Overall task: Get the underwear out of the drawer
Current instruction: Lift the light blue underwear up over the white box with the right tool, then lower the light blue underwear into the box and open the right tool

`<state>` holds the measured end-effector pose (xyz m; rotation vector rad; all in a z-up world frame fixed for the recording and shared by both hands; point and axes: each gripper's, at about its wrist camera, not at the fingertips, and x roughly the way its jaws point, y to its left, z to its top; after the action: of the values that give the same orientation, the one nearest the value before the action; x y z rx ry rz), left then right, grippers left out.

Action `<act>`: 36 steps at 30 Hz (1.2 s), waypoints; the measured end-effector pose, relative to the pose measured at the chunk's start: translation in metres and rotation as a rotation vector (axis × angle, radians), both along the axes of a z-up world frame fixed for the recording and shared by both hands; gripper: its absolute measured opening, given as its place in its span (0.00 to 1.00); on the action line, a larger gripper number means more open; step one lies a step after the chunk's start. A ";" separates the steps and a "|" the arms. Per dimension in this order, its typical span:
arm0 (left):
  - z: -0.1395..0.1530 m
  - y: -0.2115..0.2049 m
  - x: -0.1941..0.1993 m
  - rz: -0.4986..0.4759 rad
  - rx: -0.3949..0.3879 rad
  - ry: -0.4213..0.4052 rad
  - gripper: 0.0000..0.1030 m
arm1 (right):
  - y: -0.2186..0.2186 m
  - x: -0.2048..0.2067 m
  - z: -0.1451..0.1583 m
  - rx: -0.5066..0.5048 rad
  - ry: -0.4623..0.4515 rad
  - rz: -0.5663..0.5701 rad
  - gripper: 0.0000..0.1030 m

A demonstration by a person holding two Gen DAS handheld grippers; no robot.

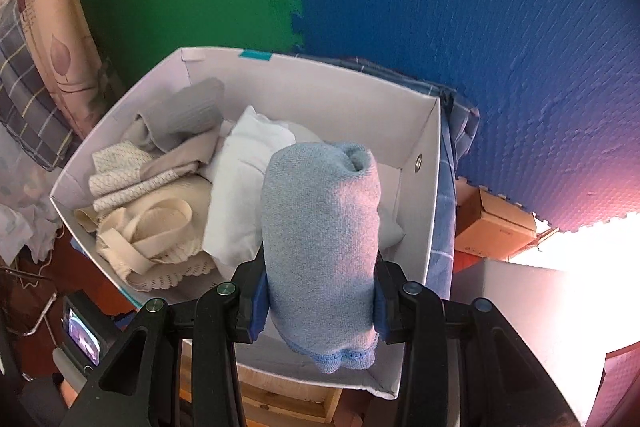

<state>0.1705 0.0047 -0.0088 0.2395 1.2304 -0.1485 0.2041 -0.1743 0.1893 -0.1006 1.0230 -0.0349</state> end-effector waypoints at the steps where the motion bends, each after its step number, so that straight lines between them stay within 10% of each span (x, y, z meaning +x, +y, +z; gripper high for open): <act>1: -0.001 -0.002 0.002 -0.009 0.001 0.004 0.55 | 0.000 0.001 -0.002 -0.002 0.008 -0.001 0.37; 16: -0.038 -0.029 0.033 -0.104 0.091 0.106 0.55 | -0.006 0.008 -0.019 0.012 0.033 -0.005 0.41; 25: -0.050 -0.033 0.051 -0.085 0.044 0.151 0.55 | -0.006 -0.008 -0.003 0.034 -0.064 0.001 0.71; 36: -0.057 -0.032 0.058 0.004 -0.045 0.160 0.55 | -0.010 -0.044 0.006 0.126 -0.126 -0.009 0.75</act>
<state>0.2288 -0.0277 -0.0660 0.1885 1.3852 -0.1950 0.1603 -0.1843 0.1952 0.0205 0.8973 0.0152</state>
